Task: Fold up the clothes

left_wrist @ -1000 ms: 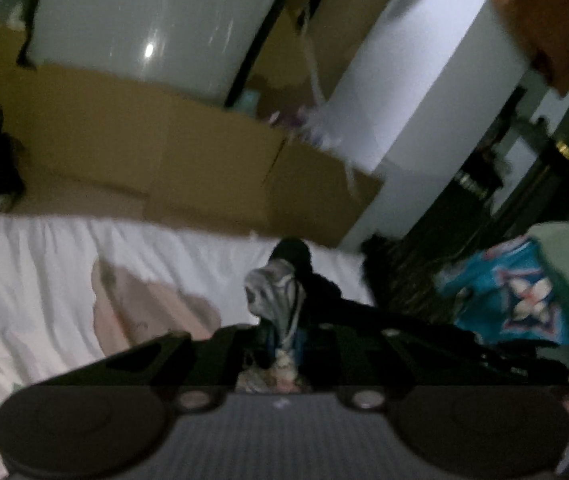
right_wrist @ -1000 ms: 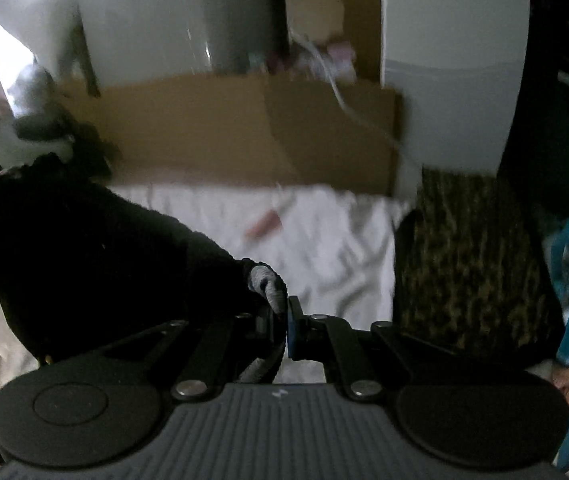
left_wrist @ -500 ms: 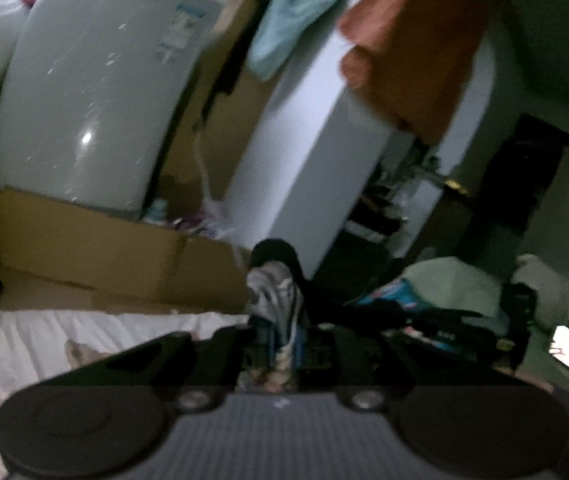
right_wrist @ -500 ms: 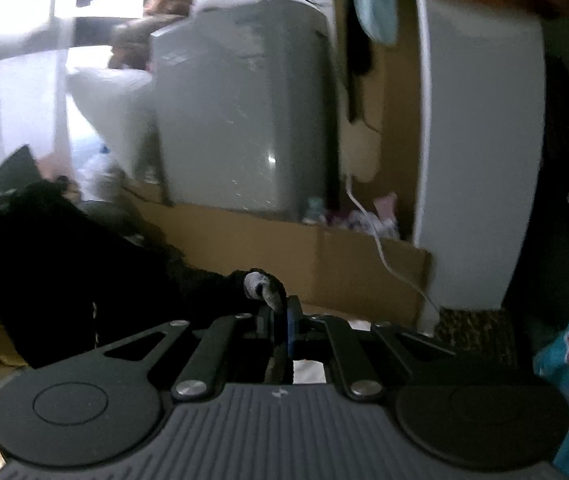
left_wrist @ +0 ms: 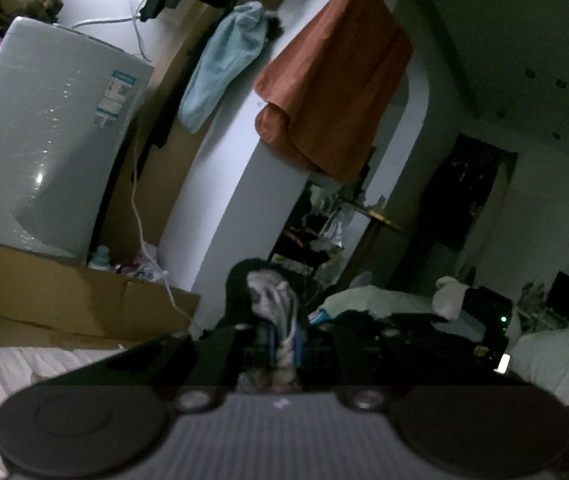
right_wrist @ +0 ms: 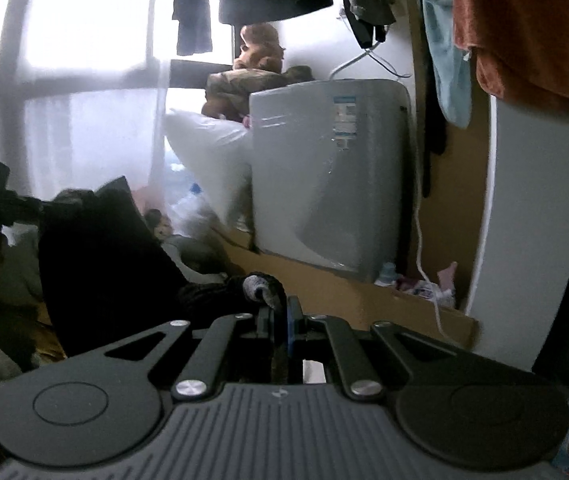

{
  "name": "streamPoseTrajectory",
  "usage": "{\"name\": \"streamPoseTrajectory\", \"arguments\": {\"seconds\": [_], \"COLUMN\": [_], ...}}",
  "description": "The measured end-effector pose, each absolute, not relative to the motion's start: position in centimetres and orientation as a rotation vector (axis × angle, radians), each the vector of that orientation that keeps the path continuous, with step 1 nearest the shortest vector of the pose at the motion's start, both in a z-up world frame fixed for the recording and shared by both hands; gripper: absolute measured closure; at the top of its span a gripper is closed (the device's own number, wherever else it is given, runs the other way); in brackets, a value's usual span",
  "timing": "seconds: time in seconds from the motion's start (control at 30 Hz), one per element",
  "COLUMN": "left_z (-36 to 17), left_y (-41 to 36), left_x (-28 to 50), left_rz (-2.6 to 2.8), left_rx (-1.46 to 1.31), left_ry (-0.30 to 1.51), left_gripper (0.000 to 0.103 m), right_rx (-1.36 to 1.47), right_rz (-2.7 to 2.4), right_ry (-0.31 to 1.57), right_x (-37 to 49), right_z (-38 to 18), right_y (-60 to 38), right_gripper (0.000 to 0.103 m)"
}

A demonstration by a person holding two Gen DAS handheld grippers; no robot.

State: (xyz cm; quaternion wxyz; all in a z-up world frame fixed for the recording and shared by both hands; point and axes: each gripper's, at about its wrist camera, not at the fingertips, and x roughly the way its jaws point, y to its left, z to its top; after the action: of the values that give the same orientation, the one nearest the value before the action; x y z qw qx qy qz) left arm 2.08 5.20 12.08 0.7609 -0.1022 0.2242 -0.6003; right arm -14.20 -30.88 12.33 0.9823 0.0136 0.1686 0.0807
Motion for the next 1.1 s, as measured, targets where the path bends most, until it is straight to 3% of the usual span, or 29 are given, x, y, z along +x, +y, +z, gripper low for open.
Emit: {"name": "streamPoseTrajectory", "arguments": {"seconds": [0.2, 1.1], "left_z": [9.2, -22.0], "left_y": [5.9, 5.4], "left_x": [3.1, 19.1], "left_rz": [-1.242, -0.679], "left_rx": [-0.201, -0.228], "left_ry": [0.559, 1.086], "left_gripper": [0.094, 0.094], "right_rx": [0.055, 0.118], "right_rz": [0.164, 0.015], "right_ry": [0.395, 1.022], "right_x": [-12.9, 6.2], "right_z": [10.6, -19.8], "right_y": [-31.9, -35.5], "right_gripper": [0.099, 0.099]}}
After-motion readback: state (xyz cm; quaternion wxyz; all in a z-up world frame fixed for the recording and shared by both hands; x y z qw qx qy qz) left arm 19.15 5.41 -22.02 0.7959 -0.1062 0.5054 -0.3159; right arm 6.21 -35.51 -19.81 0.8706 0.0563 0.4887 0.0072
